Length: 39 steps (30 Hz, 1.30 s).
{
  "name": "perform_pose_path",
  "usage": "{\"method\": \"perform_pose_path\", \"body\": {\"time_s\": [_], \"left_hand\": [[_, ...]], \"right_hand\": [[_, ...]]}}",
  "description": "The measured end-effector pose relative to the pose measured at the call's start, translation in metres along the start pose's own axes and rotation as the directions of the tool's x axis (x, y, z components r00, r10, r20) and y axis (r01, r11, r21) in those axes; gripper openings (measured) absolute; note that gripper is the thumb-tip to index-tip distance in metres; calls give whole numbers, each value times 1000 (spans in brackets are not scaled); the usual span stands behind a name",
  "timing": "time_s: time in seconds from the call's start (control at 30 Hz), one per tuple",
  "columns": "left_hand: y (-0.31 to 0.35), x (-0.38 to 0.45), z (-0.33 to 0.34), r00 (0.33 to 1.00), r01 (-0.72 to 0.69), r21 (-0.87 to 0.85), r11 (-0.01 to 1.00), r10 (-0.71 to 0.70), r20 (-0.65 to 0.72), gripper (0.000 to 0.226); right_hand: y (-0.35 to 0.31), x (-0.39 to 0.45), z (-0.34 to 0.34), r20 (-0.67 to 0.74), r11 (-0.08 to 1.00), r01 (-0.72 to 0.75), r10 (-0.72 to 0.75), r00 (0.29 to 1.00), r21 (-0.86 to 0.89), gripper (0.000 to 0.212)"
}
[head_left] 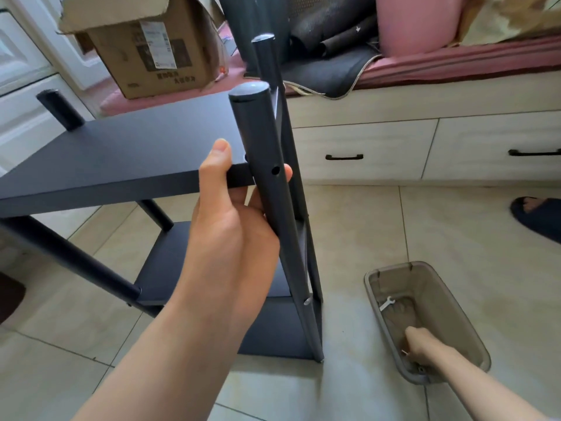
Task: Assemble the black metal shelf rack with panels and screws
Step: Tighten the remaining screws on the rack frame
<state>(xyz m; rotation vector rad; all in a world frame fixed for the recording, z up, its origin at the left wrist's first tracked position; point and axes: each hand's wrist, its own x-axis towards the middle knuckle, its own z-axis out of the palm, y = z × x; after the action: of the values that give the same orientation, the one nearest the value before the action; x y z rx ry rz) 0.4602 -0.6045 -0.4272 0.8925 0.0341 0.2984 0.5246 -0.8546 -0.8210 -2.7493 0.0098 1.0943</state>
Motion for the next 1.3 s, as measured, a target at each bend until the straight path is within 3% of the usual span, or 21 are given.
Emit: {"method": "perform_pose_path", "body": {"time_s": [0.3, 0.4, 0.47, 0.63, 0.77, 0.87, 0.97, 1.3], "left_hand": [[0, 0, -1, 1000, -3, 41, 999, 3, 14, 51], [-1, 0, -3, 1000, 2, 33, 999, -3, 16, 50], [-1, 0, -4, 1000, 6, 31, 1000, -7, 17, 48], [-2, 1, -6, 1000, 10, 60, 998, -11, 21, 49], [-2, 2, -7, 999, 32, 74, 997, -34, 30, 47], [0, 0, -7, 997, 66, 88, 994, -69, 32, 43], [2, -1, -5, 994, 104, 90, 991, -105, 13, 29], [11, -6, 2, 990, 134, 103, 986, -128, -63, 25]], "right_hand": [[-37, 16, 17, 21, 987, 138, -137, 990, -78, 10], [-61, 18, 27, 14, 986, 157, -156, 988, -54, 30], [-76, 16, 29, 22, 987, 159, -158, 987, -15, 33], [-101, 11, 25, 34, 978, 193, -196, 980, 78, 29], [-111, 2, 17, 59, 970, 231, -235, 970, 71, 10], [-116, -11, 3, 52, 963, 263, -266, 963, 57, 12], [-122, -33, -26, -45, 941, 329, -327, 944, 72, 10], [-146, -180, -168, -424, 804, 551, -429, 798, 223, 17]]}}
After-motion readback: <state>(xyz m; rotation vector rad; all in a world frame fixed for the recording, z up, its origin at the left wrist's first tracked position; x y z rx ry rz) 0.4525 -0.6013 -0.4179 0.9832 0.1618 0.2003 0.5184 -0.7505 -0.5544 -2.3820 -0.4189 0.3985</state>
